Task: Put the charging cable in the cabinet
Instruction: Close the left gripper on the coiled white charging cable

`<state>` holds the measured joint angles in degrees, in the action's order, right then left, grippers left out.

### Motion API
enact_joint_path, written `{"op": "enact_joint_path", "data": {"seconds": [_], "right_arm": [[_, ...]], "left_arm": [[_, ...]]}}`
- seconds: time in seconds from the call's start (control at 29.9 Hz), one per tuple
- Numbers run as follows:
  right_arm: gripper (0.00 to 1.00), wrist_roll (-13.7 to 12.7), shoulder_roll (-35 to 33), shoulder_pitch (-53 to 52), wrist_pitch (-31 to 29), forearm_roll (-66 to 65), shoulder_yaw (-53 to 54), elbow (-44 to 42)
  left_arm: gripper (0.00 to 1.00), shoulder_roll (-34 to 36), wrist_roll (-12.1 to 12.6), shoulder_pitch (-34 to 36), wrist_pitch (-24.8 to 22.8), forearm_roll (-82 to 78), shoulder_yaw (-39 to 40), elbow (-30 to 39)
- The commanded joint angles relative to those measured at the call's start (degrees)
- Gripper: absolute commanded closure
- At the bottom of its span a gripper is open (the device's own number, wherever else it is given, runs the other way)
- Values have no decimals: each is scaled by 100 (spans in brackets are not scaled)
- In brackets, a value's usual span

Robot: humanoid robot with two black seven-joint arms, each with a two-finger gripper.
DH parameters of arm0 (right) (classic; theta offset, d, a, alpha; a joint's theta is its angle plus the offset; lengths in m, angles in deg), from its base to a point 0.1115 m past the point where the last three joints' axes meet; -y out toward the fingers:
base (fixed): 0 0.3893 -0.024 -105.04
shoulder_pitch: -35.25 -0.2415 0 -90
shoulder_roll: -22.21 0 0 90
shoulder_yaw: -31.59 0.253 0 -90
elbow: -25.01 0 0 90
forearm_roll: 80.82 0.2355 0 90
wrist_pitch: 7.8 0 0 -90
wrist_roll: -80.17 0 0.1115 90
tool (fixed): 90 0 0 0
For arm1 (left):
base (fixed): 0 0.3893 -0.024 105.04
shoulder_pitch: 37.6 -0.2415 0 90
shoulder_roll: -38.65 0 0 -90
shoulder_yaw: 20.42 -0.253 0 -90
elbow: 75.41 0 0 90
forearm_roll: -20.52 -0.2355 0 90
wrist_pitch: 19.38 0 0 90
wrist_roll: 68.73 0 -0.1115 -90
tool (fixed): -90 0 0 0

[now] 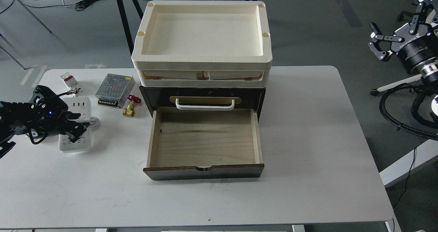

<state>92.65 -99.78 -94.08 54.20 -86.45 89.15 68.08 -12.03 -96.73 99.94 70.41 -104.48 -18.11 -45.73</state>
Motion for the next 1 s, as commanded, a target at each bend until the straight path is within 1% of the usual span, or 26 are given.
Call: {"op": "enact_joint_path", "data": {"seconds": [0.0, 0.27, 0.37, 0.53, 0.63, 0.8, 0.97], "right_arm": [[0, 0, 0, 5, 0, 0, 1, -1], [0, 0, 0, 31, 0, 0, 1, 8], [0, 0, 0, 31, 0, 9, 1, 8], [0, 0, 0, 31, 0, 0, 1, 8], [0, 0, 0, 48, 0, 0, 1, 8], [0, 0, 0, 101, 0, 0, 62, 8], [0, 0, 0, 110, 0, 9, 63, 8]], "left_arm": [[55, -3, 0, -95, 22, 0, -3, 2], [56, 23, 0, -139, 13, 0, -3, 2], [57, 23, 0, -139, 22, 0, 6, 2], [67, 23, 0, -130, 74, 0, 6, 2], [78, 23, 0, -130, 74, 0, -3, -7], [91, 14, 0, -113, 66, 0, -3, -7], [94, 14, 0, -69, 83, 0, -3, -7]]}}
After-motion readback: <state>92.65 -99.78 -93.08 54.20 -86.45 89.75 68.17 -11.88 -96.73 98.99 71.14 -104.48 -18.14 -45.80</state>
